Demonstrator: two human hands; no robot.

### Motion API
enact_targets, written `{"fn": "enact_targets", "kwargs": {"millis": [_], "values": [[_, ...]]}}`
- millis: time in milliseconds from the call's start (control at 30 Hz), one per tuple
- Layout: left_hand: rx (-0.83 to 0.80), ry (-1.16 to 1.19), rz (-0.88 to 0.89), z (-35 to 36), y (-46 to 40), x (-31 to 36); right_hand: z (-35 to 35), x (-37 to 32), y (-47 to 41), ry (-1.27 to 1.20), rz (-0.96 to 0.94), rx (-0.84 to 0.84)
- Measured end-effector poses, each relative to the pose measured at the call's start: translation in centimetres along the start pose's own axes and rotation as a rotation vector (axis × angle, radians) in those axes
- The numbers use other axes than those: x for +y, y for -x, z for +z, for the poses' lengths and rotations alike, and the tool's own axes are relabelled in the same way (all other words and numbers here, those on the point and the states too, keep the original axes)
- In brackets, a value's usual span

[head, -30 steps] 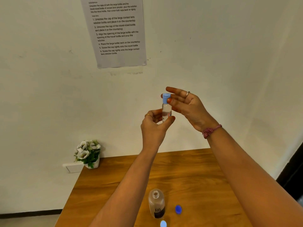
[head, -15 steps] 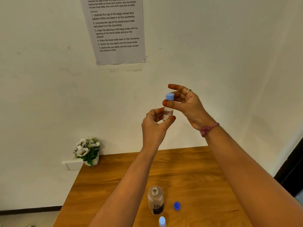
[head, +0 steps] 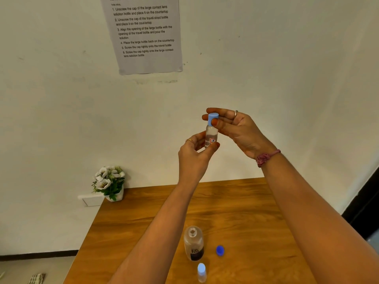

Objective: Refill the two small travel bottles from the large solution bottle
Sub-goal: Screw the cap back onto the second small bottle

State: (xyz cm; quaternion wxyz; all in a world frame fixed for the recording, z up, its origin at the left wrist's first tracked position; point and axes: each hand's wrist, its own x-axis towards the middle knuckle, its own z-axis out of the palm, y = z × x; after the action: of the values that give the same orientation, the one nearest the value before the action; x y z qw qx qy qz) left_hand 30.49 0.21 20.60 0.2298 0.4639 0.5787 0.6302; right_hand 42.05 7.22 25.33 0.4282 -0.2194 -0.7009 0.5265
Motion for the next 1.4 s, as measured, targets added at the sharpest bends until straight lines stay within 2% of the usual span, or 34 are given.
{"fn": "enact_targets", "kwargs": {"millis": [367, 867, 1067, 1167, 1400], "values": [[0.044, -0.050, 0.039, 0.1, 0.9, -0.1, 1.2, -0.3, 1.1, -0.028, -0.017, 0.134], [0.056, -0.024, 0.029, 0.2, 1.9, -1.6, 2.7, 1.7, 2.6, 0.076, -0.003, 0.289], [-0.073, 0.037, -0.018, -0.8, 2.7, -3.4, 2.6, 2.1, 3.8, 0.095, 0.028, 0.207], [-0.120, -0.039, -0.056, -1.8, 3.8, -5.2, 2.5, 2.9, 4.7, 0.112, 0.050, 0.213], [-0.034, -0.177, -0.168, -5.8, 7.0, -10.7, 2.5, 6.2, 8.4, 0.125, 0.134, 0.195]]}}
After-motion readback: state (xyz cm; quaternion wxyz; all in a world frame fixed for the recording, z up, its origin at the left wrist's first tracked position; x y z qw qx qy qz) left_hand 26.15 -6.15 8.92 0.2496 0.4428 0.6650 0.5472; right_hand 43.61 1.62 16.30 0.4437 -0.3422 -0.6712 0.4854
